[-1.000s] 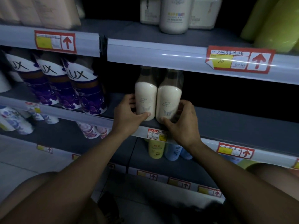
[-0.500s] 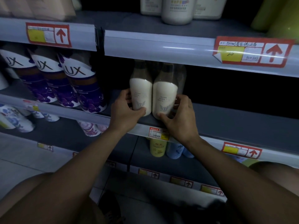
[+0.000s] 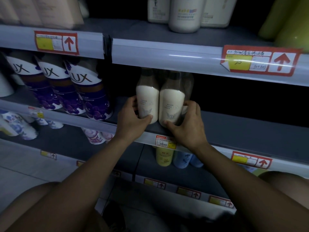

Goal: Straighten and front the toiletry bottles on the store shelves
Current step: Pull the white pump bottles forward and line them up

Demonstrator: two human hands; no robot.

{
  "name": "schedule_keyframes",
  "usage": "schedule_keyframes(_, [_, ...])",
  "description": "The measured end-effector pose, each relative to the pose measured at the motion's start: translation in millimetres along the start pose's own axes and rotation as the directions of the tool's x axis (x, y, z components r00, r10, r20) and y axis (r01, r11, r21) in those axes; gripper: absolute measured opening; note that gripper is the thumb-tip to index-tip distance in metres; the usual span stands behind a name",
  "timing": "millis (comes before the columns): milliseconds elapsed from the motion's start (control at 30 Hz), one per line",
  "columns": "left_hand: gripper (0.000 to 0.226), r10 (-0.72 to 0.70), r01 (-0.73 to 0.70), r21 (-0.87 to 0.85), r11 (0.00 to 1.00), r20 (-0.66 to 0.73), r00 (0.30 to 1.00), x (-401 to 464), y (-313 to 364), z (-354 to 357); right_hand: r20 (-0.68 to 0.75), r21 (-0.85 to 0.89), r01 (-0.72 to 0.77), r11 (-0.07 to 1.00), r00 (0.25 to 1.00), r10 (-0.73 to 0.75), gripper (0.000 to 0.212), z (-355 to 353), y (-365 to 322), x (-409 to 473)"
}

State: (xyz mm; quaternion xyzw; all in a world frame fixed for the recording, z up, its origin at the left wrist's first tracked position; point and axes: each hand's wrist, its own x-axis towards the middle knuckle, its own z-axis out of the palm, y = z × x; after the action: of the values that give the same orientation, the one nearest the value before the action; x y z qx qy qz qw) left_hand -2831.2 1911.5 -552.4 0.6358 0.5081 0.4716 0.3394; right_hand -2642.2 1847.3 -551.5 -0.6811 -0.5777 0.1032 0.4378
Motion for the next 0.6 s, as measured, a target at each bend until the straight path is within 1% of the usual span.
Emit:
schedule_keyframes(100, [0.074,-0.007,0.007,0.0,1.0,-0.004,1.0,-0.3,0.7,0.7,0.035,0.047,-0.032,0.998,0.999,0.03,0.071,-1.2,-1.3,2.6])
schedule_keyframes(600, [0.075,-0.005,0.005,0.006,1.0,-0.009,1.0,-1.3,0.2,0.7,0.097,0.072,-0.045,0.996,0.995,0.038,0.072,-5.7,1.0,5.9])
